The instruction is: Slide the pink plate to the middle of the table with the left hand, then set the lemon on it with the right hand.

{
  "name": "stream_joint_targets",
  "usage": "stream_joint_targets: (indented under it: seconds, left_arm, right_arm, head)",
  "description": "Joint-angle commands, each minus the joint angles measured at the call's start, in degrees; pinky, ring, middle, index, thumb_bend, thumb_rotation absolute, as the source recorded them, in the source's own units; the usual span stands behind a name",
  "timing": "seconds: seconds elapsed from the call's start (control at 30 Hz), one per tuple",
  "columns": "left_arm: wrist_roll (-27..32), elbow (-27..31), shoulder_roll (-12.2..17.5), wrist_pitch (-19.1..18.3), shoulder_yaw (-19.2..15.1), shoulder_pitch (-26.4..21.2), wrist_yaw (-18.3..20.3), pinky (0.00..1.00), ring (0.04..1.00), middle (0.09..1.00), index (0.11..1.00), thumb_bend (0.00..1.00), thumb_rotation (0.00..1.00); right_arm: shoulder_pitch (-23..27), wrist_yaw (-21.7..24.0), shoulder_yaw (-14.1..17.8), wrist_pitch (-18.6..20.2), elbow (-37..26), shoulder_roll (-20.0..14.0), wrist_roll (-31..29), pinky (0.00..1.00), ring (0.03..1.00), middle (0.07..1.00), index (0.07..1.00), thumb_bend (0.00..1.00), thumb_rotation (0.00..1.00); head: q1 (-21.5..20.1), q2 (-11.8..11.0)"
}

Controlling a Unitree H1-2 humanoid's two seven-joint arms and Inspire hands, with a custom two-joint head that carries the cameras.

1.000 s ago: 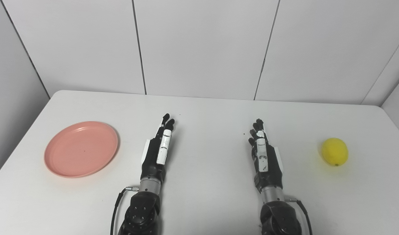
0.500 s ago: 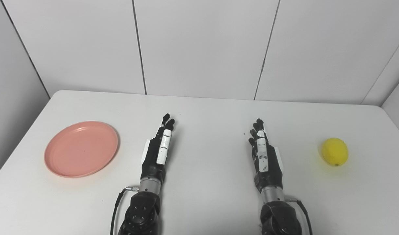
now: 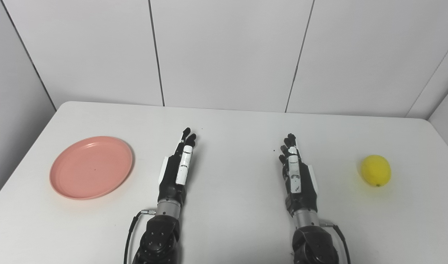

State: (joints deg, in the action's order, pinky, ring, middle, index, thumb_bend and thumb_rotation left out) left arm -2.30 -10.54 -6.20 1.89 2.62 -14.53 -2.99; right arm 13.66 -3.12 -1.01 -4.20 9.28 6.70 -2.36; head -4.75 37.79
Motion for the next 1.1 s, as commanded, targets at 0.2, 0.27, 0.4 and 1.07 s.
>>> stream_joint_targets:
  seconds: [0.2, 0.27, 0.4, 1.07]
  left_arm:
    - [0.0, 1.1, -0.3, 0.0, 0.3, -0.9, 0.2, 0.99, 0.967, 0.946, 0.943, 0.6, 1.0]
    - [-0.1, 1.1, -0.2, 0.0, 0.3, -0.9, 0.1, 0.99, 0.967, 0.945, 0.943, 0.6, 1.0]
    - [-0.1, 1.0, -0.3, 0.1, 0.3, -0.9, 0.2, 0.99, 0.967, 0.946, 0.943, 0.6, 1.0]
    - [-1.8, 1.5, -1.2, -0.2, 1.4, 0.8, -0.8, 1.0, 0.979, 0.955, 0.951, 0.61, 1.0]
  right_arm:
    - [1.3, 0.6, -0.1, -1.8, -1.0, 0.2, -0.4, 1.0, 1.0, 1.0, 1.0, 0.68, 1.0]
    - [1.3, 0.5, -0.1, -1.9, -1.0, 0.2, -0.3, 1.0, 1.0, 1.0, 1.0, 0.67, 1.0]
    - [1.2, 0.5, -0.1, -1.8, -1.1, 0.2, -0.4, 1.0, 1.0, 1.0, 1.0, 0.68, 1.0]
    - [-1.0, 0.8, -0.3, -2.2, -2.5, -0.6, 0.1, 1.0, 1.0, 1.0, 1.0, 0.68, 1.0]
  head:
    - [0.1, 0.0]
    - [0.1, 0.0]
    - [0.1, -0.1]
    - [9.2, -5.3]
